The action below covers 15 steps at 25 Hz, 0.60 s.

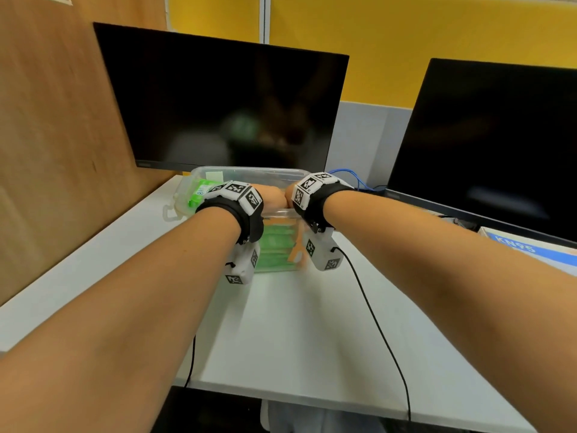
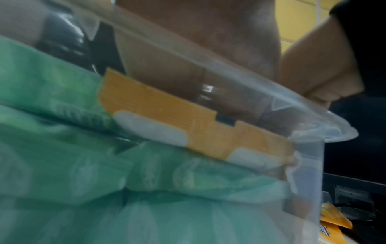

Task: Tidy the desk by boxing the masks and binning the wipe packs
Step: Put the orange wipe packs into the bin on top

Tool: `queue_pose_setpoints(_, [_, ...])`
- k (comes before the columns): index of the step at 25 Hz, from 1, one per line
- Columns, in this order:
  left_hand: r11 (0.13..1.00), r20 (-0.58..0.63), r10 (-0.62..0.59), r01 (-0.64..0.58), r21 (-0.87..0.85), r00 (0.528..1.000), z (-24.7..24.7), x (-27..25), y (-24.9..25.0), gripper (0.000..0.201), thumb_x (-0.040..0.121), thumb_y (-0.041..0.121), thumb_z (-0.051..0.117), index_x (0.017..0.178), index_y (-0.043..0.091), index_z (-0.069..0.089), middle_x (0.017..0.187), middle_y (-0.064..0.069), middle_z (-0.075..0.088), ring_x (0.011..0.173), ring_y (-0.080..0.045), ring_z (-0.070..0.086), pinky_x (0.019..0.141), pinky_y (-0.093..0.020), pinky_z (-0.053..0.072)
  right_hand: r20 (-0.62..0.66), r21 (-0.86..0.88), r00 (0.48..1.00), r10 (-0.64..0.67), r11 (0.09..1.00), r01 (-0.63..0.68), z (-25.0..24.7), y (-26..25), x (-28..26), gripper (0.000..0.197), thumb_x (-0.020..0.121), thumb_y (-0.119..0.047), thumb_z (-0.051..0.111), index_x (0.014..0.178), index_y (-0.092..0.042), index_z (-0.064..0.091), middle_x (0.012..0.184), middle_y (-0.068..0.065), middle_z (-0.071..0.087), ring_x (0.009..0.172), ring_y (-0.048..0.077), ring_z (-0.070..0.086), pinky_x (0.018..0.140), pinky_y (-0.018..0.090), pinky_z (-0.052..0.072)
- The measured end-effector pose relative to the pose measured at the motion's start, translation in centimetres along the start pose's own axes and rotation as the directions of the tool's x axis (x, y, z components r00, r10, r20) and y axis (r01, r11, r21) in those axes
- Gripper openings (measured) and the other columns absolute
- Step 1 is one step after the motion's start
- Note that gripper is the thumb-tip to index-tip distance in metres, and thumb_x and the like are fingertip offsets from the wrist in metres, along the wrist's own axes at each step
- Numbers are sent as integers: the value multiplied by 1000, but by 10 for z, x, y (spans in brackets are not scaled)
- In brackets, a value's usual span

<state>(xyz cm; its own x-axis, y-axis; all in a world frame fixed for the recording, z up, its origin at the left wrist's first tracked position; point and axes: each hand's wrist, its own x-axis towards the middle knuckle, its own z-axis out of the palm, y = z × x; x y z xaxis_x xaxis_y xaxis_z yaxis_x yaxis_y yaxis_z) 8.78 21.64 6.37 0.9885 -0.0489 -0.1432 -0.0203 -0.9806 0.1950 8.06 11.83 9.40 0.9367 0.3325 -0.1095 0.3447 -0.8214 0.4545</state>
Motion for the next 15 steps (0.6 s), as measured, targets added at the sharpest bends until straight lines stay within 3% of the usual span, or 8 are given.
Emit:
queue_pose_setpoints(2, [999, 35, -2, 3, -32, 999, -1, -4, 4, 49, 90, 58, 41, 128, 31, 56, 135, 2, 55, 111, -22, 51, 97, -36, 36, -43, 82, 995, -89, 992, 93, -7, 15, -7, 10, 88, -13, 61, 91, -17, 53, 93, 13, 53, 86, 27, 51, 81, 37, 46])
queue_pose_setpoints(3, [999, 49, -11, 13, -45, 999, 0, -2, 5, 46, 88, 60, 44, 119, 31, 60, 128, 2, 59, 102, -21, 52, 90, -34, 37, -39, 205, 996, -81, 975, 87, -17, 24, -9, 12, 86, -15, 63, 82, -18, 52, 89, 9, 52, 81, 25, 49, 77, 35, 46])
queue_pose_setpoints(5, [997, 74, -23, 28, -65, 997, -1, -3, 8, 37, 87, 57, 45, 105, 30, 63, 119, 0, 63, 97, -21, 54, 84, -34, 38, 4, 223, 1000, -8, 975, 7, -29, 38, -6, 16, 76, -27, 73, 70, -19, 60, 75, 3, 58, 67, 23, 52, 68, 30, 52])
queue_pose_setpoints(7, [1000, 98, -24, 26, -14, 995, -1, -2, 8, 42, 88, 57, 40, 112, 29, 61, 124, 2, 60, 101, -20, 55, 85, -34, 38, 29, 250, 999, -20, 968, 12, -31, 41, -2, 15, 74, -29, 76, 76, -18, 67, 67, 0, 59, 65, 22, 55, 62, 25, 50])
queue_pose_setpoints(9, [999, 91, -33, 31, 23, 995, -3, 0, 5, 61, 84, 68, 31, 132, 34, 51, 137, 6, 52, 112, -20, 55, 91, -36, 38, -6, 231, 997, -78, 970, 77, -25, 36, -15, 13, 82, -18, 70, 92, -12, 64, 70, 2, 54, 75, 26, 53, 69, 29, 50])
queue_pose_setpoints(12, [997, 95, -17, 9, 82, 995, -1, 2, 2, 79, 74, 80, 25, 143, 42, 35, 150, 10, 37, 136, -19, 38, 107, -42, 29, -64, 92, 994, -84, 992, 89, -7, 27, -20, 9, 86, -17, 64, 89, -12, 56, 67, 0, 51, 71, 25, 51, 74, 33, 51])
queue_pose_setpoints(15, [996, 58, 65, -68, 55, 996, 3, 3, 4, 58, 85, 62, 31, 131, 33, 54, 140, 8, 50, 128, -20, 46, 101, -37, 33, -38, 165, 999, -12, 986, 18, -15, 28, 16, 14, 70, -24, 75, 73, -14, 65, 63, 1, 66, 57, 21, 62, 75, 40, 59])
